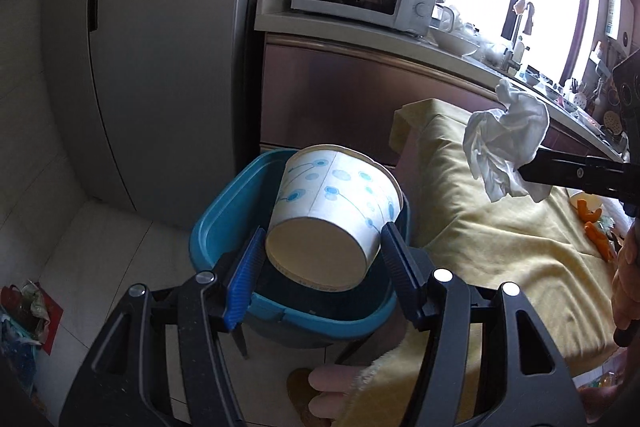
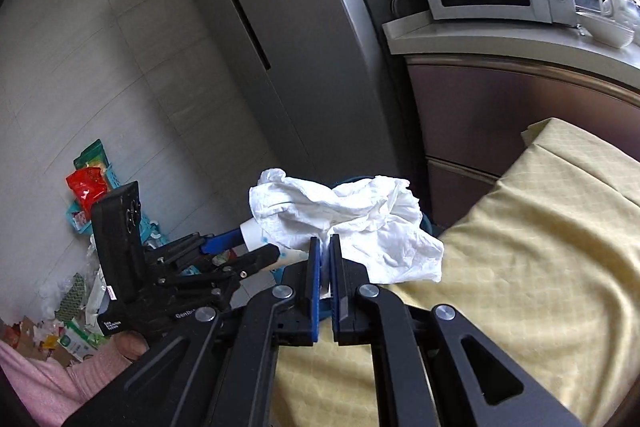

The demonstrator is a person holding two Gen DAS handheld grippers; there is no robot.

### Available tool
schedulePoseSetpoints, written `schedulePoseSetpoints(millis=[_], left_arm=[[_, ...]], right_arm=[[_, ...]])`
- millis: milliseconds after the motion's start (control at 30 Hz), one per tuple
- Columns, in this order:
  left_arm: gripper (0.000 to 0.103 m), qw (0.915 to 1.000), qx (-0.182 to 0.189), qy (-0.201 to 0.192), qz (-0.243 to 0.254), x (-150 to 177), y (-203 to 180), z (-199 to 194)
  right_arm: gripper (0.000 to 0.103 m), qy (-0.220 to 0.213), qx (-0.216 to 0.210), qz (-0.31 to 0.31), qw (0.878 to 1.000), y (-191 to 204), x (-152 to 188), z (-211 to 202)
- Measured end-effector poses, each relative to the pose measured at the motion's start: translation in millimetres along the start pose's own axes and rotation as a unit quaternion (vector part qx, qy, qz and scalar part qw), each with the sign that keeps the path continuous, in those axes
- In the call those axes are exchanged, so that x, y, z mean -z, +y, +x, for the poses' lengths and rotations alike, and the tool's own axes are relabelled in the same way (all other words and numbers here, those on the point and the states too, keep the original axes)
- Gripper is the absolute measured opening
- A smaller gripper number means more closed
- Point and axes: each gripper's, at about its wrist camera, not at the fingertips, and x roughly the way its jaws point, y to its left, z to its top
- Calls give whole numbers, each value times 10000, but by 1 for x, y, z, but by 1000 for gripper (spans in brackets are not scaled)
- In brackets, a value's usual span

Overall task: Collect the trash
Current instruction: 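Carry cup and tissue to the teal bin and release both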

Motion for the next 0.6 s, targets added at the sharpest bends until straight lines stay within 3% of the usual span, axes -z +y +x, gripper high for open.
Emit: schedulePoseSetpoints(millis=[267,600], left_arm=[[58,9995,-204,220,-103,3,13,24],[58,9981,-160,501,-309,-2,12,62]], right_arm=[[4,348,-383,157,9985,-1,-14,54],[12,818,1,486,9955,-24,-14,100]])
